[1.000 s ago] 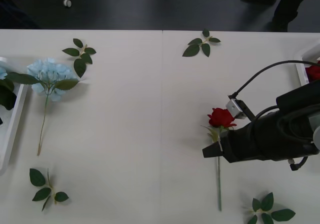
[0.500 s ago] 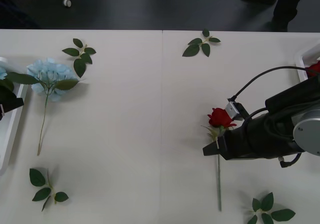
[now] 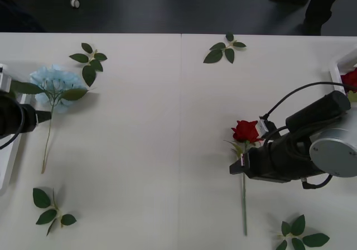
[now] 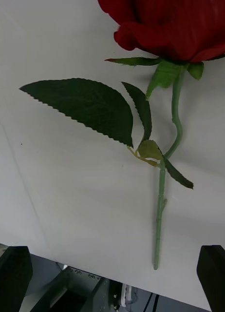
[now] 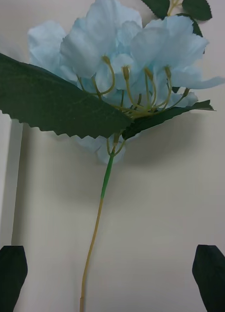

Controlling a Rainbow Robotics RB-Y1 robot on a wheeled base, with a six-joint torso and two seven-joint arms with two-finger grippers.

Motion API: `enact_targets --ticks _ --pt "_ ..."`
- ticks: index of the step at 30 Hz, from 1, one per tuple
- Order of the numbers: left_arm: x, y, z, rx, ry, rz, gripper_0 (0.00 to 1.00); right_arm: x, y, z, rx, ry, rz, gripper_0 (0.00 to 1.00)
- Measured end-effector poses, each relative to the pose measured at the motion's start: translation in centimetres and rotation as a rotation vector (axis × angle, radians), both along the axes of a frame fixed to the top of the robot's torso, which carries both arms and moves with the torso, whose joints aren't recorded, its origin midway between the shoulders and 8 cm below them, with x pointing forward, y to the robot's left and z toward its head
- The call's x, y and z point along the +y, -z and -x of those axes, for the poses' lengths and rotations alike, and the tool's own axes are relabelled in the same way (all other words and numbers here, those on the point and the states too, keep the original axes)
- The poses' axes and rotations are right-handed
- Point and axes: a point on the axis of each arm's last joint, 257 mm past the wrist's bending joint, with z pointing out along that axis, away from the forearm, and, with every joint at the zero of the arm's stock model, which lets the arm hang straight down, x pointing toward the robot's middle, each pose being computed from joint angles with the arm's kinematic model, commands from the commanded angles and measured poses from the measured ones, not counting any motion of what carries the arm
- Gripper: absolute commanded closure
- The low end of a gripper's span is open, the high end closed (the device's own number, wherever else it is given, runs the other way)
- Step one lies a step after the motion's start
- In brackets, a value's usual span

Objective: Put the red flowers into the right box and the blue flowers into the left box

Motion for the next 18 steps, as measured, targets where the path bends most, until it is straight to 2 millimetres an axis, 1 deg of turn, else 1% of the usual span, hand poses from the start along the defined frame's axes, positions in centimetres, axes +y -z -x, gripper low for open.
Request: enact_targets --ticks 3,5,8,10,15,18 --pt "-0.3 1.1 0.0 0.007 -0.026 0.007 0.00 -1.3 1.5 0.4 0.003 -0.009 0.076 0.00" --pt "-0.4 1.8 -0.2 0.006 -0.043 0.016 0.00 -1.5 2.4 0.7 0.008 -0.014 0.099 0.00" --pt "-0.4 2.6 -0.9 -0.004 -0.066 0.027 0.00 -2.2 3.8 0.8 0.007 -0.017 0.139 0.00" --pt "-0.4 3.1 -1.6 -0.011 -0.073 0.033 0.00 -2.6 4.3 0.7 0.000 -0.014 0.162 0.00" --pt "-1.1 4.3 -3.3 -0.008 -0.070 0.052 0.00 -2.1 4.9 0.0 -0.023 0.013 0.163 0.00" --pt "-1.1 5.0 -4.2 0.005 -0.077 0.055 0.00 -1.8 5.3 -0.4 -0.036 0.038 0.160 0.00"
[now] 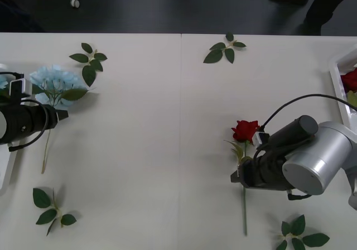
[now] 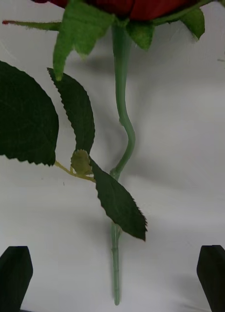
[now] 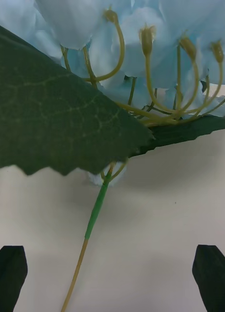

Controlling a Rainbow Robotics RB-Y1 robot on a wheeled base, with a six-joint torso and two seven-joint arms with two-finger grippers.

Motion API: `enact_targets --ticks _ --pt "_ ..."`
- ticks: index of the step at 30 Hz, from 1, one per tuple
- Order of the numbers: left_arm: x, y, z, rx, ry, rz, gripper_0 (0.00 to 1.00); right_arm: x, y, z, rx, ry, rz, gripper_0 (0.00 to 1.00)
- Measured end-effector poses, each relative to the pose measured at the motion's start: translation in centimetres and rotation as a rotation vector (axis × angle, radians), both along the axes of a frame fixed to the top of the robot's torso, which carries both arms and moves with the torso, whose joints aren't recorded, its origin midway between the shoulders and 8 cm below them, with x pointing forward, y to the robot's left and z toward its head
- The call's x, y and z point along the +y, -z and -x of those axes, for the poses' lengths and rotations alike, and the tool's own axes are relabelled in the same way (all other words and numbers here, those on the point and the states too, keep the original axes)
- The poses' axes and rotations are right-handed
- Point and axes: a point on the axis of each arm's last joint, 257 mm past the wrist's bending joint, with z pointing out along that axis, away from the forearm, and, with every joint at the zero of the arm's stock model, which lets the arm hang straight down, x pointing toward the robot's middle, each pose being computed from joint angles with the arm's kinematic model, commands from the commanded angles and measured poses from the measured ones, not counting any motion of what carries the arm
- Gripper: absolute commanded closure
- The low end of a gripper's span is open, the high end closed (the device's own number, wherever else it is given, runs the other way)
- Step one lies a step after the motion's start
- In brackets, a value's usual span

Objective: Put the red flowers into the right box and the blue flowers into the left box

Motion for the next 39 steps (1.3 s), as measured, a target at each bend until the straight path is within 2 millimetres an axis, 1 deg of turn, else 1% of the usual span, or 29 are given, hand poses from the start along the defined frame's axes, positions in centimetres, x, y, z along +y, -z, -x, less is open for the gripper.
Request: enact_targets --ticks 7,10,12,13,15,16,17,19,21,25,31,33,37,39 --pt "0.7 1.4 -1.3 0.024 -0.030 0.020 0.00 -0.3 0.8 -0.8 -0.041 0.024 0.020 0.00" --pt "1.2 1.9 -1.5 0.023 -0.043 0.013 0.00 -0.8 1.2 -1.1 -0.051 0.035 0.031 0.00" --pt "1.0 2.2 -1.5 0.027 -0.040 0.011 0.00 -1.3 1.5 -1.3 -0.056 0.043 0.047 0.00" --pt "0.8 2.4 -1.4 0.031 -0.034 0.009 0.10 -1.4 1.6 -1.5 -0.061 0.047 0.055 0.00" --pt "0.2 2.7 -1.4 0.038 -0.020 0.004 0.34 -1.5 1.8 -1.5 -0.068 0.052 0.062 0.00" --pt "0.0 2.9 -1.4 0.042 -0.013 0.001 0.65 -1.4 1.9 -1.4 -0.068 0.054 0.062 0.00" --pt "-0.2 3.0 -1.4 0.045 -0.009 -0.001 0.80 -1.3 2.1 -1.3 -0.066 0.056 0.062 0.00" --pt "-0.5 3.2 -1.3 0.049 -0.003 -0.002 0.87 -1.1 2.5 -0.8 -0.057 0.059 0.058 0.00" --pt "-0.4 3.3 -1.3 0.052 -0.004 -0.002 0.92 -1.2 2.8 -0.4 -0.048 0.062 0.057 0.00" --pt "-0.1 3.5 -1.2 0.058 -0.008 -0.011 0.99 -1.4 3.2 0.1 -0.039 0.066 0.061 0.00" --pt "-0.2 3.5 -1.2 0.059 -0.008 -0.010 1.00 -2.1 3.2 -0.3 -0.057 0.071 0.085 0.00" --pt "-0.5 3.4 -1.2 0.055 -0.006 0.007 1.00 -2.1 3.1 -0.5 -0.066 0.072 0.091 0.00" --pt "-1.2 2.4 -1.0 0.047 -0.011 0.110 1.00 -1.4 3.0 -0.8 -0.078 0.073 0.085 0.00" --pt "-1.1 1.2 -0.5 0.045 -0.011 0.147 1.00 -1.1 3.0 -0.9 -0.085 0.073 0.083 0.00"
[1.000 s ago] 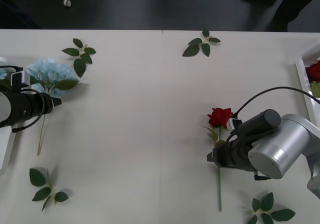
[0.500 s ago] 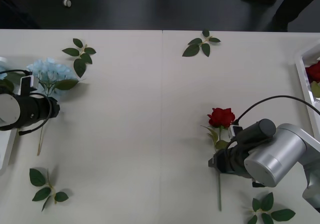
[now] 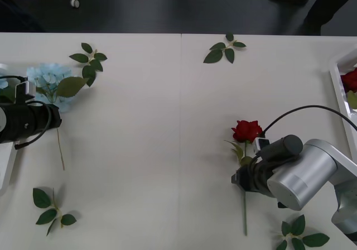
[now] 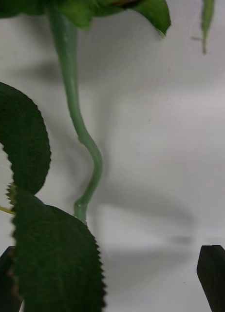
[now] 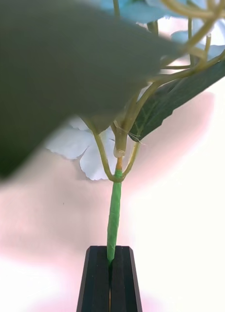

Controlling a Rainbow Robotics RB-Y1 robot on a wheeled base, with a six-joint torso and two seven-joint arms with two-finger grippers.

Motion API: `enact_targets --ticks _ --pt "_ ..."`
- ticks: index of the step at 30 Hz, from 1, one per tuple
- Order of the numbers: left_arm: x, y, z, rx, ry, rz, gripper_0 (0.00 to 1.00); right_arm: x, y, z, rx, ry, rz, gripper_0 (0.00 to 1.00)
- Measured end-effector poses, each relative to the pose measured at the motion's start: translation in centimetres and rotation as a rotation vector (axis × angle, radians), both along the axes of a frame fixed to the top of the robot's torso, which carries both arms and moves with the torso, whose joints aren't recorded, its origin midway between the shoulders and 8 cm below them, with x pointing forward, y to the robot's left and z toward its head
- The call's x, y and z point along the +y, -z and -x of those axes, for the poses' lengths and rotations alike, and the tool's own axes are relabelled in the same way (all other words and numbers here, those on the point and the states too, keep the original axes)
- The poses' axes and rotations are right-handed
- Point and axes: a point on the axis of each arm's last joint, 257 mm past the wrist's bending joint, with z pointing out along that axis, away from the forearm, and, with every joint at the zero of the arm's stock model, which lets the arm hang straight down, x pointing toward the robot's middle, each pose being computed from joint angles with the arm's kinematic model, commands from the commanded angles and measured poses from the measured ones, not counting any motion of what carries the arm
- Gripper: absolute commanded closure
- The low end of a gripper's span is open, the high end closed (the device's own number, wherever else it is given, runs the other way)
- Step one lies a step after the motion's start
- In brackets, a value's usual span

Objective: Put the red flowers into the right box and the blue flowers into the left box

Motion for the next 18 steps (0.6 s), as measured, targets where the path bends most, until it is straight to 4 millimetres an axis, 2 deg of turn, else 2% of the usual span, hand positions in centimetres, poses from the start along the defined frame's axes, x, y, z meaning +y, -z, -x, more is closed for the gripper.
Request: enact_targets --ticks 6,12,13,14,15,17,18 --pt "0.4 -5.0 2.7 -0.099 0.017 0.015 1.00 0.4 0.4 -0.5 -0.016 0.010 -0.004 0.00" --pt "0.3 -7.9 6.4 -0.174 0.035 0.018 1.00 0.3 0.8 -0.5 -0.012 0.019 0.002 0.01" --pt "0.4 -8.6 7.0 -0.189 0.034 0.018 1.00 0.3 0.8 -0.5 -0.012 0.019 0.003 0.25" --pt "0.6 -9.2 7.6 -0.204 0.032 0.017 1.00 0.3 0.9 -0.4 -0.011 0.020 0.003 0.38" --pt "0.8 -9.9 8.1 -0.219 0.028 0.016 1.00 0.2 0.9 -0.3 -0.009 0.020 0.003 0.61" --pt "1.8 -11.4 9.3 -0.250 0.012 0.002 1.00 0.2 1.1 -0.1 -0.004 0.022 0.003 0.98" --pt "2.4 -12.1 9.8 -0.265 -0.001 -0.008 1.00 0.1 1.2 0.0 -0.002 0.023 0.004 1.00"
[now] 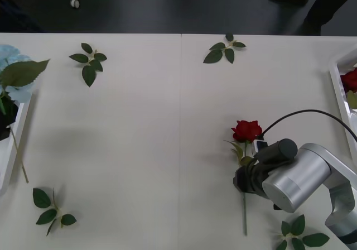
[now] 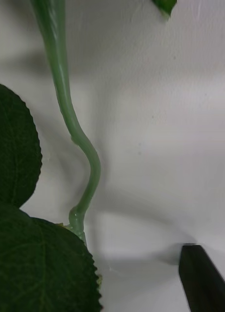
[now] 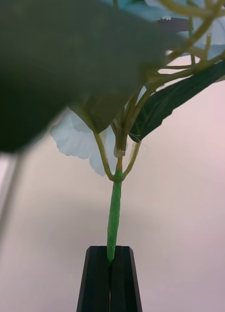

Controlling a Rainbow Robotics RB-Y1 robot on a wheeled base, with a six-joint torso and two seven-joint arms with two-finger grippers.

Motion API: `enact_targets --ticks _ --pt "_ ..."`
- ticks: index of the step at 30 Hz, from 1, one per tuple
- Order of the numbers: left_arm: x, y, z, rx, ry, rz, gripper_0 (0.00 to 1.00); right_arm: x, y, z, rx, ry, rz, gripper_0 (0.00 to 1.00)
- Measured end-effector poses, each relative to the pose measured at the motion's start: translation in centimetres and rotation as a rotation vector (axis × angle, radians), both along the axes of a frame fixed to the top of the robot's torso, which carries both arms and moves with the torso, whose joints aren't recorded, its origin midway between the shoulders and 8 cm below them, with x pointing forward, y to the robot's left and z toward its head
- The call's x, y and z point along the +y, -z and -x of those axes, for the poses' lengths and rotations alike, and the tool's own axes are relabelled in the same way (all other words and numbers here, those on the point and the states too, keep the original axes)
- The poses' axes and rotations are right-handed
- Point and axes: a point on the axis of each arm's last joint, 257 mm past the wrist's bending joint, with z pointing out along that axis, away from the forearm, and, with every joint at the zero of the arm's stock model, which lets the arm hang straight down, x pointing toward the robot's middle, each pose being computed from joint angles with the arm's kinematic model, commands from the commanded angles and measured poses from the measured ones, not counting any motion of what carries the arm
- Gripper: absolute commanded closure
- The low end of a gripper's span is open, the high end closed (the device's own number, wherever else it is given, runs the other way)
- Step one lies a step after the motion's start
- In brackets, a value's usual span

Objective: Put the red flowers into the right box and the blue flowers into the left box

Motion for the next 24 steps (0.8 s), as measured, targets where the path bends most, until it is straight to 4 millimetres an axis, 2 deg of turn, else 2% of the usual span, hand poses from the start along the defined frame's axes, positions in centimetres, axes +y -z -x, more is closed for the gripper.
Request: enact_targets --ticks 4,7,11,17,24 --pt "3.2 -3.2 1.4 -0.092 -0.077 -0.014 1.00 -0.1 0.3 0.4 0.010 0.003 0.002 1.00" --pt "6.4 -5.4 2.1 -0.179 -0.160 -0.023 1.00 -0.4 0.4 0.7 0.023 0.006 0.011 1.00" --pt "10.1 -6.7 3.4 -0.224 -0.250 -0.064 1.00 -0.6 0.4 0.6 0.019 0.007 0.018 1.00" --pt "15.4 -5.9 4.7 -0.219 -0.379 -0.129 1.00 -0.8 0.4 0.5 0.013 0.008 0.026 1.00" --pt "21.7 -2.1 6.0 -0.140 -0.503 -0.170 1.00 -0.8 0.3 0.4 0.012 0.009 0.025 1.00"
